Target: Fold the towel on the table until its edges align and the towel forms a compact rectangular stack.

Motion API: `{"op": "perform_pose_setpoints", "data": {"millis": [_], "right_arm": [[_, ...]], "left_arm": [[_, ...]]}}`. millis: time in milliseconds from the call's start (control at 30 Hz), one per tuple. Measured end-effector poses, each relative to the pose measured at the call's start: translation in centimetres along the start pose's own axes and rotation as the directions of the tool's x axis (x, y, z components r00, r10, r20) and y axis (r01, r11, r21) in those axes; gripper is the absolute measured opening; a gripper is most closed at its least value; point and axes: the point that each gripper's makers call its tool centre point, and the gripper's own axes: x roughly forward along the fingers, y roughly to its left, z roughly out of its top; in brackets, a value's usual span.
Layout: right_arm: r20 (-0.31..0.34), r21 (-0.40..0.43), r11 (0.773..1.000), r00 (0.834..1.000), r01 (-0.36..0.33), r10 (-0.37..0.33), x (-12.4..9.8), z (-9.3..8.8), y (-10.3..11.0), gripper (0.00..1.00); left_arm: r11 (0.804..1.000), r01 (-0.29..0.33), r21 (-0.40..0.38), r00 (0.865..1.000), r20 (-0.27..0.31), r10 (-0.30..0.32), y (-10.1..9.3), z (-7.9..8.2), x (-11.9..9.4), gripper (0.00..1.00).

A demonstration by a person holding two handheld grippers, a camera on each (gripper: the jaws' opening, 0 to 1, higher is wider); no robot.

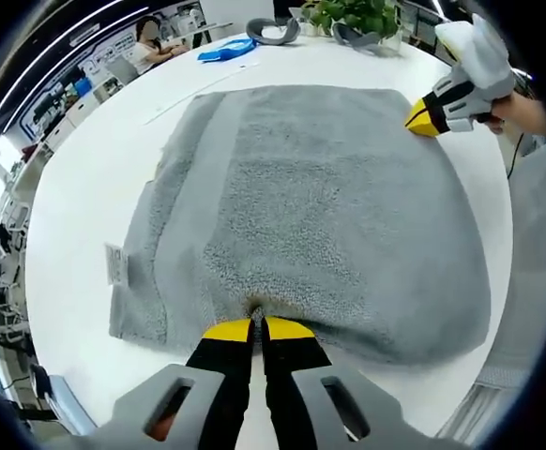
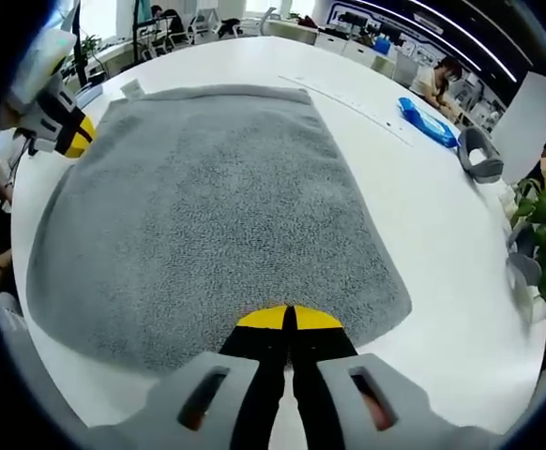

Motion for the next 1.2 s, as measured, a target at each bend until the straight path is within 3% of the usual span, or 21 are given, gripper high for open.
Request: {"op": "perform_pose_setpoints", "data": {"millis": [700,1200], "right_arm": [[-0.004,0.004,1.000,1.000,0.000,0.000,0.00,-0.10,-0.01,0.00],[0.005,-0.011,1.000,1.000,0.009,-0.009,-0.72,-1.00,0.74,0.00]], "left_arm": [[1.000,0.011,-0.009,1.000,0.006,-0.010,0.13,0.09,0.10,0.03],[0.999,0.001,0.039,1.000,-0.006,-0.001,0.92,0.86,0.56,0.03]]}}
